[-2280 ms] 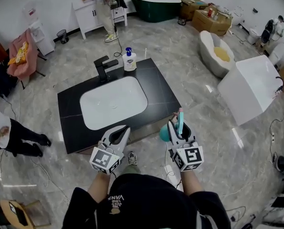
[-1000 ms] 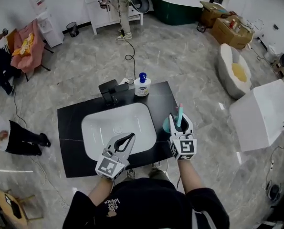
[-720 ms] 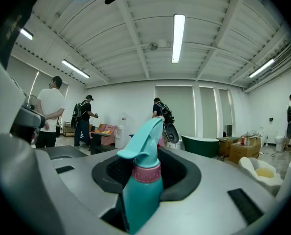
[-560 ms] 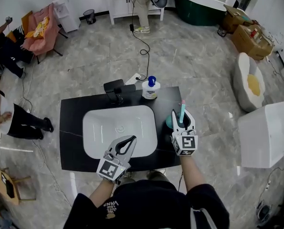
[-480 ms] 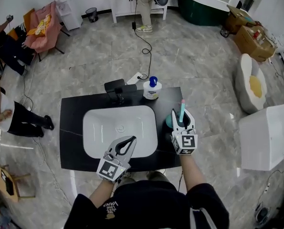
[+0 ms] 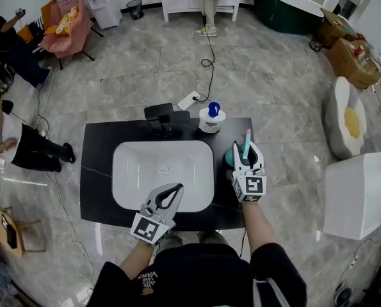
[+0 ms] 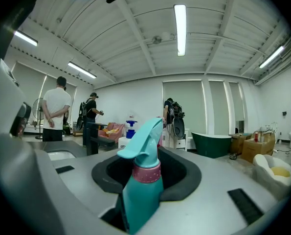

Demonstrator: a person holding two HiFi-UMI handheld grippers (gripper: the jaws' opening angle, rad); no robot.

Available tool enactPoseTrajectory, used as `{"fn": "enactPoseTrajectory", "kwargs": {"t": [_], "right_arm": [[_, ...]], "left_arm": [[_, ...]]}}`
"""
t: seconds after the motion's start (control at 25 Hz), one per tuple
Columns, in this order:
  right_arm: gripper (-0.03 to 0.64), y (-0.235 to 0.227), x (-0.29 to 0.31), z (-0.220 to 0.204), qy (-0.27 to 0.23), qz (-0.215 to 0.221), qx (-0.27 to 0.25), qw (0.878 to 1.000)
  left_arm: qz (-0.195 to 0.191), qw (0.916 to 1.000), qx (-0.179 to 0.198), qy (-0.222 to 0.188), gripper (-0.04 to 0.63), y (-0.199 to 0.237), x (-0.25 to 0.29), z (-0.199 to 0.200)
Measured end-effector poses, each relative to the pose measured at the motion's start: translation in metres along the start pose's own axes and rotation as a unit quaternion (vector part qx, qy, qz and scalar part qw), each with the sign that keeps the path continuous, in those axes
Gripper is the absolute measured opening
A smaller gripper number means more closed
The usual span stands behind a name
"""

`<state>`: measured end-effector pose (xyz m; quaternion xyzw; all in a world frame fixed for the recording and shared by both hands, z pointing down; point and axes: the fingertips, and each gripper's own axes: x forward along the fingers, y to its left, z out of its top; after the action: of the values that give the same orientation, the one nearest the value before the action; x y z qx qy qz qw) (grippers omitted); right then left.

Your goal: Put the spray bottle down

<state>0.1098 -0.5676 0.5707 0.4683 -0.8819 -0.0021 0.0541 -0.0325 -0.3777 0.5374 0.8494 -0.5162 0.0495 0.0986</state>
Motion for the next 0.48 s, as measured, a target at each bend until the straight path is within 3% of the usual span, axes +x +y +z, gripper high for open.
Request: {"fn": "enactPoseTrajectory", "kwargs": {"t": [0.48], "right_arm": [[0.147, -0.0018, 0.0016, -0.0070, -0.007, -0.006, -0.003, 1.000]], "left_arm": [[-0.002, 0.9999, 0.013, 0.006, 0.020, 0.0002, 0.0077, -0.0006]]}}
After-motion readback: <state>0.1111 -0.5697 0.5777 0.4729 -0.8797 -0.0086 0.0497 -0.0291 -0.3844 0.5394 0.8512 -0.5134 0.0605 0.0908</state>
